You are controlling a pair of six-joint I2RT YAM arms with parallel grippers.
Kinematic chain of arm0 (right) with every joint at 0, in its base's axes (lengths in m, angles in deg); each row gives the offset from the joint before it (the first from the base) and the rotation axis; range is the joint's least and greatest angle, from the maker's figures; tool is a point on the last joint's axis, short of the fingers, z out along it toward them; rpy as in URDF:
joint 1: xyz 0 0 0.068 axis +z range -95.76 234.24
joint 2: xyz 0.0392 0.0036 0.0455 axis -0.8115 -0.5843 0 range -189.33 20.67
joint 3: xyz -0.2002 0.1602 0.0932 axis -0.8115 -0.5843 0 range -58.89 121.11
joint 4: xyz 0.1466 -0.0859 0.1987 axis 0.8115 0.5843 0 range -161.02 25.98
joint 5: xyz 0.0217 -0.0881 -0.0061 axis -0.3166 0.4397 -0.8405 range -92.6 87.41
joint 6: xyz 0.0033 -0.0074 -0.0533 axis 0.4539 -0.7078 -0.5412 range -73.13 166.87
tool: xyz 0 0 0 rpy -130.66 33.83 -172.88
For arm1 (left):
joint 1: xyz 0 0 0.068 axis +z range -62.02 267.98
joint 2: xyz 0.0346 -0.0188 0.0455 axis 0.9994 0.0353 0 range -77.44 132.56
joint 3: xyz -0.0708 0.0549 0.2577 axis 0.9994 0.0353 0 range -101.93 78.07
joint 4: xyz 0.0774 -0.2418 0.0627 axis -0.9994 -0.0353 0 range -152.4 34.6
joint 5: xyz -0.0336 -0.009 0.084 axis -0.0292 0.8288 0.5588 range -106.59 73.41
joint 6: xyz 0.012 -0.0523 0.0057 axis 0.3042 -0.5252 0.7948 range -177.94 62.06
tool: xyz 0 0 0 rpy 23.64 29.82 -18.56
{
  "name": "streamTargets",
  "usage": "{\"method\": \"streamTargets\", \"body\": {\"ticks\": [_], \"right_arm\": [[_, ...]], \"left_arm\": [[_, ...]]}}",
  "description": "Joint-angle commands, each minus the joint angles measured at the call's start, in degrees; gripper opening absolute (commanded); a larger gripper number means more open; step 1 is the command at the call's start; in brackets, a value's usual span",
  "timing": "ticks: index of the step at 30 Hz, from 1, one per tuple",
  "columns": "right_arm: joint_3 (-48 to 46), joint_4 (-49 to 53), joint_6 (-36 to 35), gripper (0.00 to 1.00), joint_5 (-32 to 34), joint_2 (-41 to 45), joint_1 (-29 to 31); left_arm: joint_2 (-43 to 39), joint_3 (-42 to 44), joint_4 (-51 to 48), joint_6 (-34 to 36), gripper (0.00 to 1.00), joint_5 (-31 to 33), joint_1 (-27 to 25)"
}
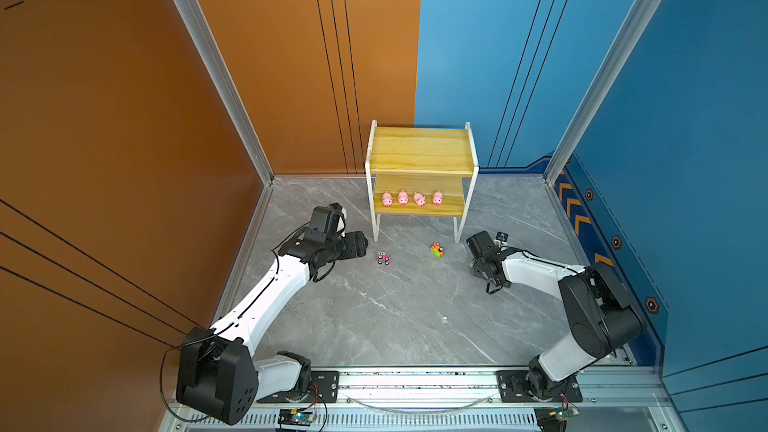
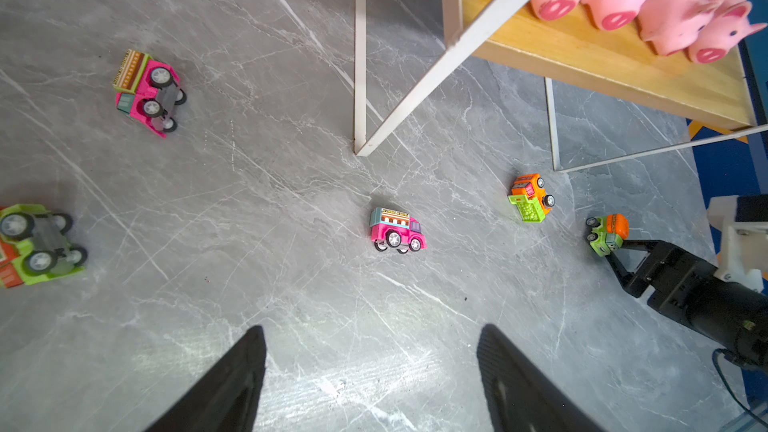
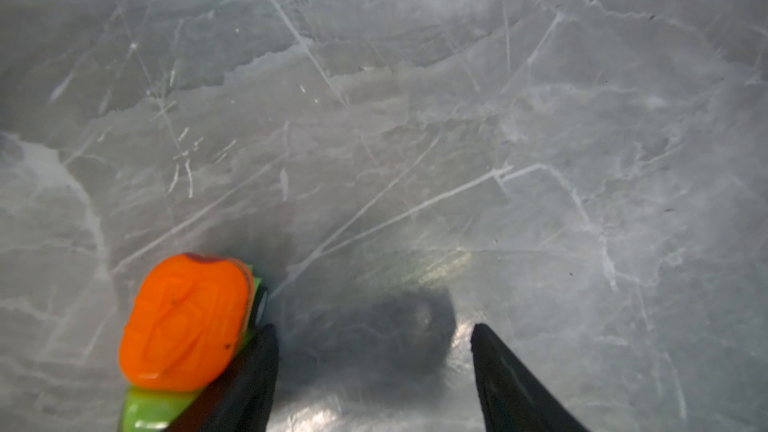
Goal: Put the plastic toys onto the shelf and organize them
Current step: 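Close the right gripper on the orange-green dump truck and lift it, then carry the truck over the top shelf tier while the left arm nears the shelf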
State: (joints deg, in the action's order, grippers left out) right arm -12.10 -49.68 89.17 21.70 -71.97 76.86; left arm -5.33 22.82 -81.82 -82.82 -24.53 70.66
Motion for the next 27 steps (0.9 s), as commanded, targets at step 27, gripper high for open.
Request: {"method": "streamTargets", "body": {"ticks": [27], "right_arm": [[-3.59, -10.88, 8.41, 0.68, 3.97, 5.03, 9.52]], "left_arm": [[-0.31, 0.5, 0.31, 1.07, 0.81, -0.17, -1.75]]}}
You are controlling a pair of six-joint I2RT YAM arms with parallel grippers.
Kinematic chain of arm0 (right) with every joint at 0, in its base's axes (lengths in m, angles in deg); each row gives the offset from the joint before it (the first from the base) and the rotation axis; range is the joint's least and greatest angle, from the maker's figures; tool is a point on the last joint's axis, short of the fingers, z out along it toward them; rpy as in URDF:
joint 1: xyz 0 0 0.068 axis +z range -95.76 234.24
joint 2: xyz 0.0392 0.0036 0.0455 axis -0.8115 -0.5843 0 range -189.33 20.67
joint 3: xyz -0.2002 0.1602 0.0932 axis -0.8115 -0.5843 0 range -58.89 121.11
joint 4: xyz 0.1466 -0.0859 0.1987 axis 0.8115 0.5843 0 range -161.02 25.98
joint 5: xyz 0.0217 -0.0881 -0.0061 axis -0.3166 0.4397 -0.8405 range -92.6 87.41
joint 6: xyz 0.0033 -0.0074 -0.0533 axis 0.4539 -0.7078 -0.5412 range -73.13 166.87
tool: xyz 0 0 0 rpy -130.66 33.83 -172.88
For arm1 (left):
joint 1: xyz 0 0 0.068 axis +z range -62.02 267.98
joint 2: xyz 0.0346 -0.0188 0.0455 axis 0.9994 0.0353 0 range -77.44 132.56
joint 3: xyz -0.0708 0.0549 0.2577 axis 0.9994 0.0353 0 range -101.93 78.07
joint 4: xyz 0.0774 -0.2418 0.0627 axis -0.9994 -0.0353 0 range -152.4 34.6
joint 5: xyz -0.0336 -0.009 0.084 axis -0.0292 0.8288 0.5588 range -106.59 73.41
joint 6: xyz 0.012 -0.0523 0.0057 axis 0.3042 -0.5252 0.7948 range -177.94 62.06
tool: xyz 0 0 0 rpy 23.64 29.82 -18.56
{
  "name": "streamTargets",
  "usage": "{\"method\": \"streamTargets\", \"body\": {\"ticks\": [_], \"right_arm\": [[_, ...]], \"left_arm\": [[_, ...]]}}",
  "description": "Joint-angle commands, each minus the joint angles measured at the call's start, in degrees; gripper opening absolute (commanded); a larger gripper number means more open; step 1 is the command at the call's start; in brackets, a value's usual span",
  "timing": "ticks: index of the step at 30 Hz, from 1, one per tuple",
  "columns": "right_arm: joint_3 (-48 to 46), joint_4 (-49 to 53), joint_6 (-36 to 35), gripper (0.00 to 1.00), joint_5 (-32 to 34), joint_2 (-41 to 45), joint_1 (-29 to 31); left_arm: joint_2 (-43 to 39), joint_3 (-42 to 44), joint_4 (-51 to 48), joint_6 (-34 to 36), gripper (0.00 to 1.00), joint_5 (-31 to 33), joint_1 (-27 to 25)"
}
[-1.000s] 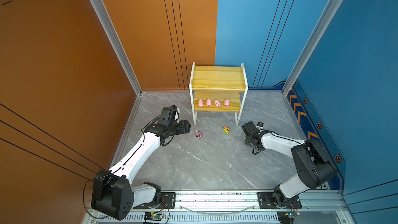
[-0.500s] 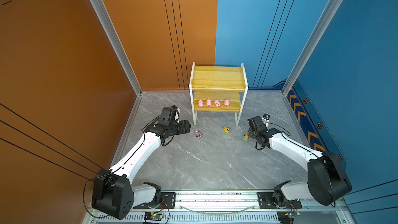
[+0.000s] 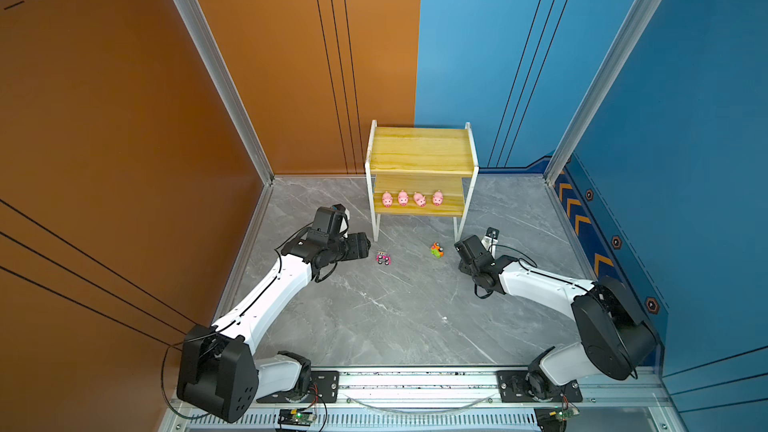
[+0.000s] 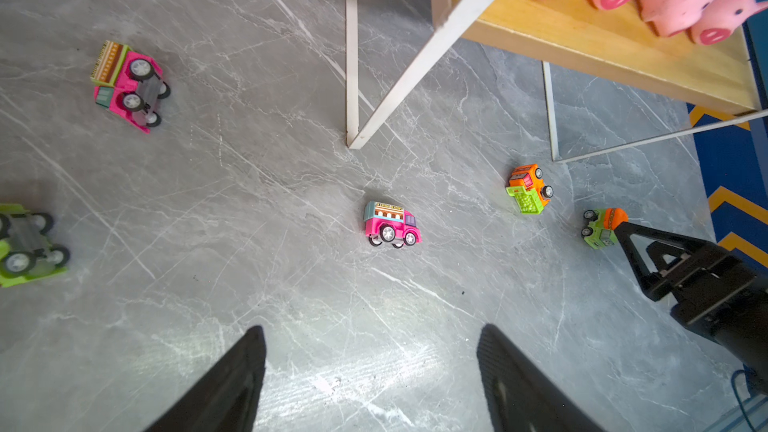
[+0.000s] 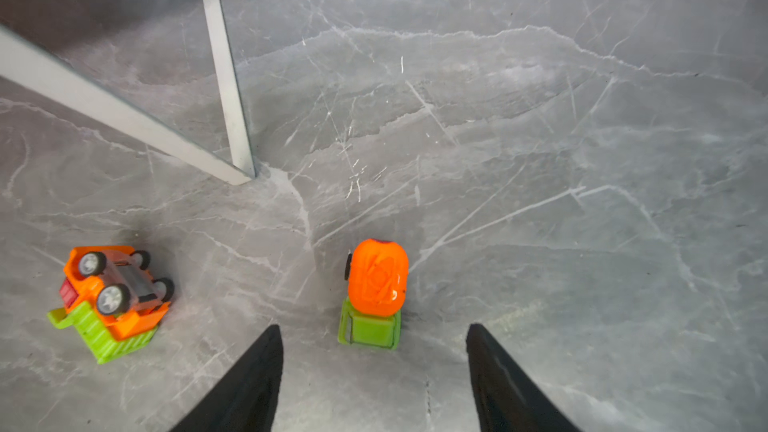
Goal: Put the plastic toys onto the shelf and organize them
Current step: 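Carry the truck over the top shelf tier while the left arm nears the shelf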
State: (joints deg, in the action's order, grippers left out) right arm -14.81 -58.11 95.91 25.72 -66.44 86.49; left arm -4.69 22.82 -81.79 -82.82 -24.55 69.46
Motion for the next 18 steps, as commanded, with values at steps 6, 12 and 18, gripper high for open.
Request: {"method": "streamTargets", "body": {"ticks": [6, 12, 18], "right_arm": [[-2.94, -7.45, 0.45, 0.62, -3.52, -3.2, -2.17], [-4.21, -11.76, -1.04, 0.56, -5.56, -5.71, -3.41], [-3.66, -13.1, -5.44, 0.54, -5.2, -6.76, -3.93]], "left_arm": [[-0.97, 0.49, 0.34, 1.09, 0.81, -0.34, -0.58], [-1.07, 0.52, 0.29, 1.07, 0.81, -0.32, -0.6], [-1.03, 0.52, 0.29, 1.07, 0.81, -0.48, -0.72]]}}
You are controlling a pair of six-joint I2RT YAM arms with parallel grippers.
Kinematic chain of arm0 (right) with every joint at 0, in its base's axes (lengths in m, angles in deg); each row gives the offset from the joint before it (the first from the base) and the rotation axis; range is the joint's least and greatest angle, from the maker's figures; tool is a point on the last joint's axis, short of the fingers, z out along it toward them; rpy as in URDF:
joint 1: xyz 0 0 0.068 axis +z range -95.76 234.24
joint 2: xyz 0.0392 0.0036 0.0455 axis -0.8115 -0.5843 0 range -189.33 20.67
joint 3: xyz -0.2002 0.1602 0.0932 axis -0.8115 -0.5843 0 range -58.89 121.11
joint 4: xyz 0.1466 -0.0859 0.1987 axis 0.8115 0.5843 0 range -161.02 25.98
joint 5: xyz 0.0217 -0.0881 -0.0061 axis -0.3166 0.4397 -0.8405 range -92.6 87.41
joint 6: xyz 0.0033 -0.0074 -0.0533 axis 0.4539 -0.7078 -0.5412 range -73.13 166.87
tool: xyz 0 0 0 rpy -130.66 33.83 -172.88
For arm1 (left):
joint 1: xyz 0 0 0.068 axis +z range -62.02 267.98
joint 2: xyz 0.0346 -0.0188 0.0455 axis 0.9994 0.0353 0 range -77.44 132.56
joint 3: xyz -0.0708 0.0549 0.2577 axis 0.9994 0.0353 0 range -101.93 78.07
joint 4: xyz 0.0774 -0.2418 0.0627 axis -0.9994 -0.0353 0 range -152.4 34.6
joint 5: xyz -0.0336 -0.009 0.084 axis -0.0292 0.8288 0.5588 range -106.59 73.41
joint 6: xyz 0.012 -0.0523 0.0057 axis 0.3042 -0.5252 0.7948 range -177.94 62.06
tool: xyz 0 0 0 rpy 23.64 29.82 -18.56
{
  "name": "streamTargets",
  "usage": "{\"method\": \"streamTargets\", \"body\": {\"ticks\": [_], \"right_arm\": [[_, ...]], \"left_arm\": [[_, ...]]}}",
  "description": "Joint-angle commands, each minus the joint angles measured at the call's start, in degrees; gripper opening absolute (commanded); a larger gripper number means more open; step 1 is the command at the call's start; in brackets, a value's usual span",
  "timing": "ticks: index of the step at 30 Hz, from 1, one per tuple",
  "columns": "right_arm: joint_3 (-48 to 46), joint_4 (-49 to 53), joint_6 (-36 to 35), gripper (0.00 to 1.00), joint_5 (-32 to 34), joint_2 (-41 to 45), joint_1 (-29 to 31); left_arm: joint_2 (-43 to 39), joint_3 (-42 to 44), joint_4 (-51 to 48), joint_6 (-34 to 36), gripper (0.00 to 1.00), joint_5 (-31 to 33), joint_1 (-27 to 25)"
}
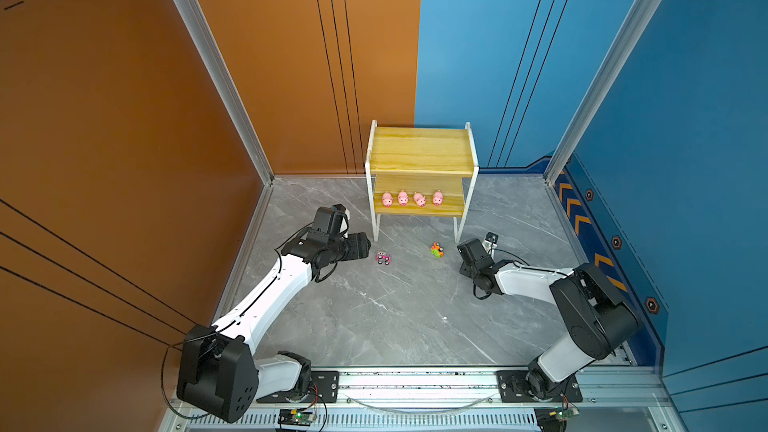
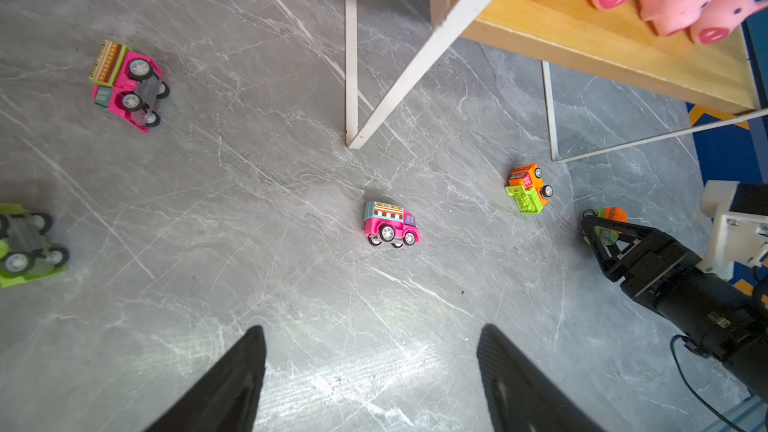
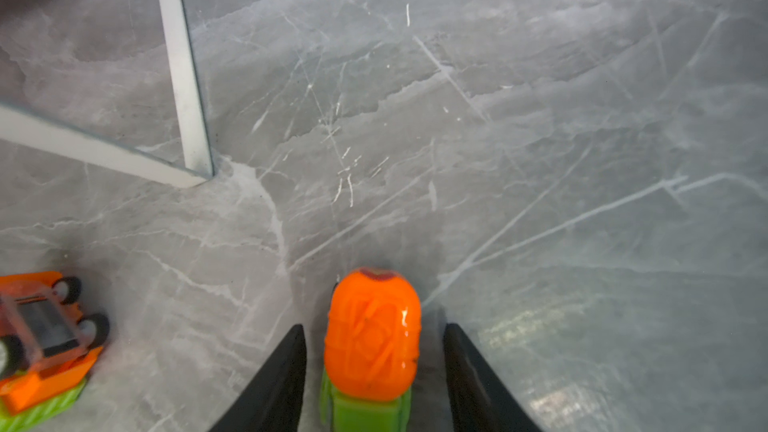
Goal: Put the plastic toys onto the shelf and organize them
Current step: 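Carry the truck over the top shelf tier while the left arm nears the shelf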
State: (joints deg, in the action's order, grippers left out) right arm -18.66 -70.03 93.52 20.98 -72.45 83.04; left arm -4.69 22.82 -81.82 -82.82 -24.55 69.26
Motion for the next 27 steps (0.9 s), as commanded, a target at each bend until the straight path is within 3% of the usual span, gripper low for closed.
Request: {"method": "streamTargets", "body": {"ticks": [1, 10, 18, 27], "right_arm": [[0.27, -1.09, -3.47, 0.54, -0.48, -0.58, -0.66], [0.02, -1.48, -4.39, 0.46, -1.15, 0.33, -1.9], [1.08, 0.04, -6.15, 0.26, -2.65, 2.3, -1.31], [3.34, 11.9, -9.58, 0.22, -0.96, 13.39, 3.17]], "left_arm": [[-0.97, 0.54, 0.36, 1.07, 0.81, -0.48, -0.53], [-0.94, 0.52, 0.32, 1.07, 0.81, -0.66, -0.62], [-1.52, 0.4, 0.38, 2.57, 0.82, -1.61, -0.97], [-4.39, -0.29, 0.31, 10.9, 0.85, -1.93, -7.29]]}}
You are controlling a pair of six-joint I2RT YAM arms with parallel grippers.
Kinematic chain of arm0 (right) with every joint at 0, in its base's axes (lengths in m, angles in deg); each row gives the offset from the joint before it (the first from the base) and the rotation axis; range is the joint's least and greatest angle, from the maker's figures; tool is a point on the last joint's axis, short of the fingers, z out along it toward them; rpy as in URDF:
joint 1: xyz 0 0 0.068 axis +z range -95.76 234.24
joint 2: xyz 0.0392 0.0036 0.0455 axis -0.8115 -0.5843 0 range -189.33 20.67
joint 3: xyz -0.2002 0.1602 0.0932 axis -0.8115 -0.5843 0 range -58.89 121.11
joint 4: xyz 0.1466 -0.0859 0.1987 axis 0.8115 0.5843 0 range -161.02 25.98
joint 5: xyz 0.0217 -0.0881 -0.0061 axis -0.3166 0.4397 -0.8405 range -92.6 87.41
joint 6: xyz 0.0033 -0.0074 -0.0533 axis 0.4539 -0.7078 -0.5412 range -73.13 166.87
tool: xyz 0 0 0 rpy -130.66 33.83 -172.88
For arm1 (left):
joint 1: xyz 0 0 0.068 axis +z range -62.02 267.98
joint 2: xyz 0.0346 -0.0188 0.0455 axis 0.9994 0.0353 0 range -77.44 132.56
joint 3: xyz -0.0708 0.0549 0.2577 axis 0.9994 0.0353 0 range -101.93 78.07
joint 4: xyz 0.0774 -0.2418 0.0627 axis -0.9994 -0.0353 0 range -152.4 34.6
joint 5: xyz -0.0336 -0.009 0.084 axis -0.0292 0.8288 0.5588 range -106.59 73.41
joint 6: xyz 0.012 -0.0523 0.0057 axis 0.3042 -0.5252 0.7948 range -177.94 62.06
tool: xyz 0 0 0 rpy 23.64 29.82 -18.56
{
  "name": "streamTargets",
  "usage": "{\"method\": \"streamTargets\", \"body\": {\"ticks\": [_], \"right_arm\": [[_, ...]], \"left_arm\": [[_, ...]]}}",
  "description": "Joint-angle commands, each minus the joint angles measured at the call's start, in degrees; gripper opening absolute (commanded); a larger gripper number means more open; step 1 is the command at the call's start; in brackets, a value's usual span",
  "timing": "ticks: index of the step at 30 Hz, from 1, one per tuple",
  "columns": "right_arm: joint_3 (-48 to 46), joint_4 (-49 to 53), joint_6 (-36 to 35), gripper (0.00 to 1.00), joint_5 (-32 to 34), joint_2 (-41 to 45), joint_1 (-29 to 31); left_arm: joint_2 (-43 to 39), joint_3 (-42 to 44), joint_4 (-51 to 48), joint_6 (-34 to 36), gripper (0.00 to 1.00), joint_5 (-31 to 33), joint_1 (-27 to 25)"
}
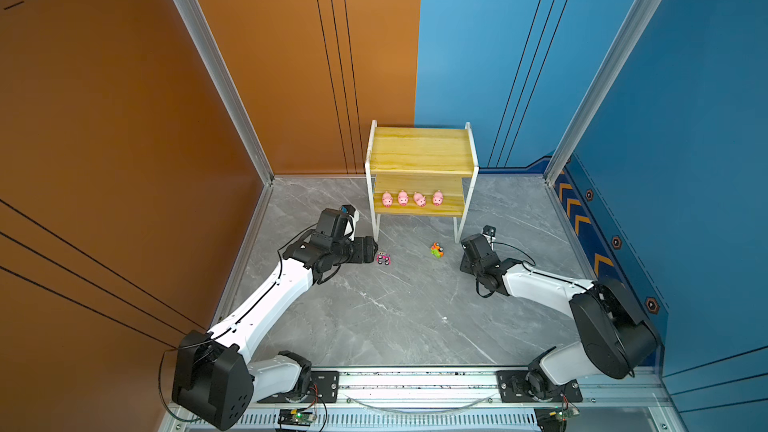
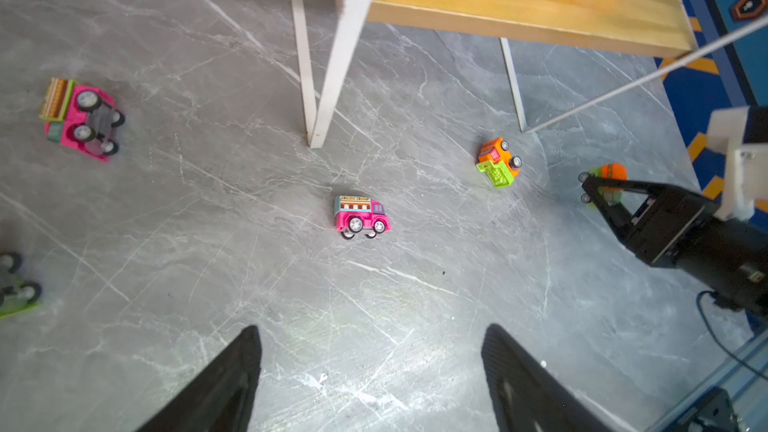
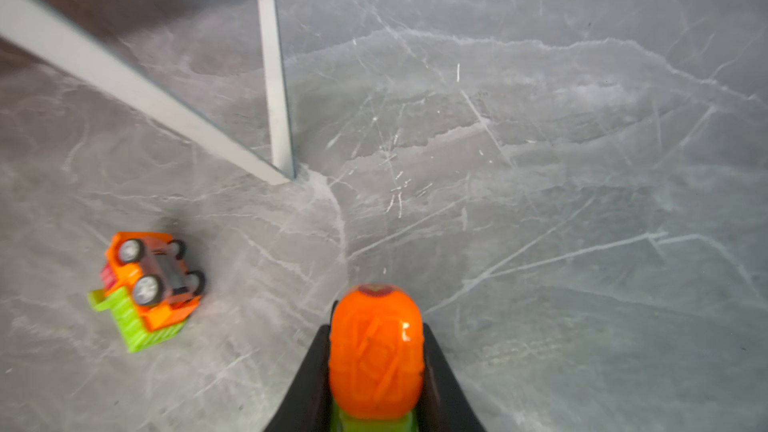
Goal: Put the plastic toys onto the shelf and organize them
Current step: 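Carry the truck over the top shelf tier while the left arm nears the shelf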
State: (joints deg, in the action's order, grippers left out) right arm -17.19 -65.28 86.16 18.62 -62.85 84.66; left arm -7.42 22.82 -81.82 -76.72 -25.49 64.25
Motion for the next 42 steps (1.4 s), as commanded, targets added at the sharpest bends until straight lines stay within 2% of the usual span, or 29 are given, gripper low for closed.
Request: {"method": "streamTargets", "body": {"ticks": [1, 5, 9, 14, 16, 23, 29, 35, 42], "right_arm": [[2.22, 8.93, -2.57, 0.22, 1.87, 5.23, 2.35], [4.32, 17.65, -3.84, 0.21, 4.88, 13.16, 6.45], [10.36, 26.1, -6.66, 0.21, 6.48, 19.75, 9.39], [20.96, 31.98, -10.68, 0.21, 5.03, 21.02, 9.4], [25.89, 33.76, -12.6, 0.21, 5.23, 19.72, 11.28], [42.86, 36.57, -19.1, 0.2, 4.92, 12.61, 10.22], [57.0, 37.44, -22.77, 0.2, 1.87, 2.66, 5.29], [72.33, 40.63, -25.23, 0.2, 1.02, -7.33, 3.13], [82.64, 43.43, -26.19, 0.2, 1.27, -15.51, 1.64]], "left_arm": [[-1.81, -0.3, 0.32, 5.83, 0.85, -0.8, -3.47], [-2.75, -0.17, 0.25, 9.9, 0.85, 1.99, -9.13], [-3.13, -1.93, -0.89, 12.72, 0.85, 5.11, -14.4], [-1.93, -8.15, -4.89, 15.45, 0.85, 8.69, -19.77], [-1.57, -10.67, -5.67, 16.42, 0.85, 9.77, -21.21], [0.82, -17.85, -7.79, 18.33, 0.85, 9.86, -21.88], [1.56, -17.64, -7.63, 19.71, 0.85, 7.8, -21.18], [0.9, -16.56, -6.63, 19.72, 0.85, 4.15, -20.83], [0.55, -16.65, -6.63, 19.63, 0.85, 1.63, -20.74]]}}
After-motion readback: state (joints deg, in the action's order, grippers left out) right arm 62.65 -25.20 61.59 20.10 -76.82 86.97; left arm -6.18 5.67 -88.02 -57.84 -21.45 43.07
